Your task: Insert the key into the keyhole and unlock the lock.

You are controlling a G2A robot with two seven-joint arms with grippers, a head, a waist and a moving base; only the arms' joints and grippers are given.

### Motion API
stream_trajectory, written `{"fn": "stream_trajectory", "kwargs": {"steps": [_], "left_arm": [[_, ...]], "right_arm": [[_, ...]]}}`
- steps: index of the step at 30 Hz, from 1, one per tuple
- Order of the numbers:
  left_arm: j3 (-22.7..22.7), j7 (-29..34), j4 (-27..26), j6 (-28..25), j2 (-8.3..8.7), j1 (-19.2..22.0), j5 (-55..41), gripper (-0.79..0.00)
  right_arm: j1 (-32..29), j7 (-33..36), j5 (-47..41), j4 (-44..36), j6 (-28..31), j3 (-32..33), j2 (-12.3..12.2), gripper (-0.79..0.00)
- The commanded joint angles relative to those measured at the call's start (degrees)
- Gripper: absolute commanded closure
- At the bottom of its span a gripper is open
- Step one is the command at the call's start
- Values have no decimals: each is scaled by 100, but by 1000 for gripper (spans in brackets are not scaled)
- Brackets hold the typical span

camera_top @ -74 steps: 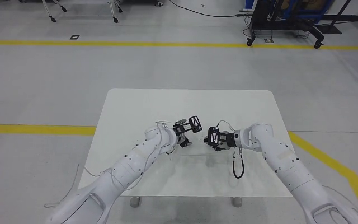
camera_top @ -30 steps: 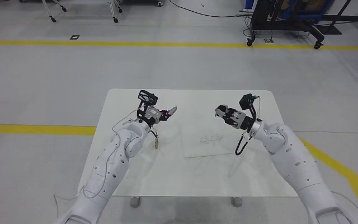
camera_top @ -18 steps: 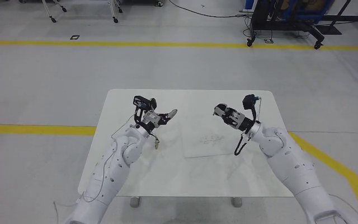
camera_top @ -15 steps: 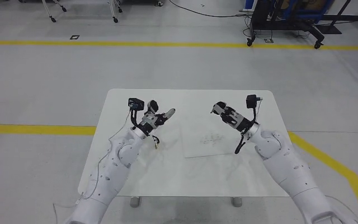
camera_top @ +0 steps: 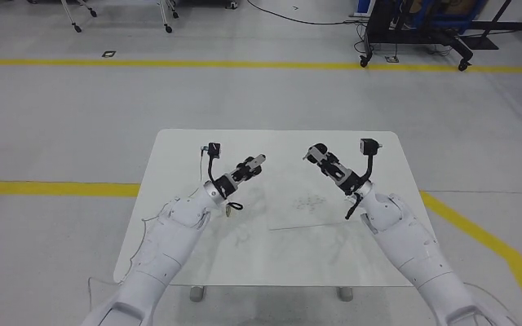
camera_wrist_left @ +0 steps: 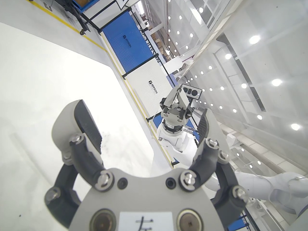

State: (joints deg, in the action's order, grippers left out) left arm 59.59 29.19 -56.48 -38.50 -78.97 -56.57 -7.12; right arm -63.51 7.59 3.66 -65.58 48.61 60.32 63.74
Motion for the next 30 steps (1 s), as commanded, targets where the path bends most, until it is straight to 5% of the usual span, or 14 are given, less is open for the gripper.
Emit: {"fn": "stream_trajectory", "kwargs": {"steps": [1, 5, 10, 12, 30], "left_arm": [[-11, 115, -174, -27, 10, -1, 64, -785], [-193, 278, -288, -288, -33, 18, 80, -785], [-438, 330, 4, -303, -134, 300, 39, -366], [-532, 319, 105, -333, -178, 390, 28, -311], [-879, 290, 719, -375, -391, 609, -182, -259]], "right_arm": [[-146, 95, -230, 0, -179, -108, 33, 0], [-278, 234, -1144, 112, -98, -427, 171, 0], [-151, 467, -1954, 356, 252, -699, 340, 0], [-90, 614, -2178, 468, 375, -754, 384, 0], [182, 1513, -3012, 1110, 774, -905, 624, 0]]}}
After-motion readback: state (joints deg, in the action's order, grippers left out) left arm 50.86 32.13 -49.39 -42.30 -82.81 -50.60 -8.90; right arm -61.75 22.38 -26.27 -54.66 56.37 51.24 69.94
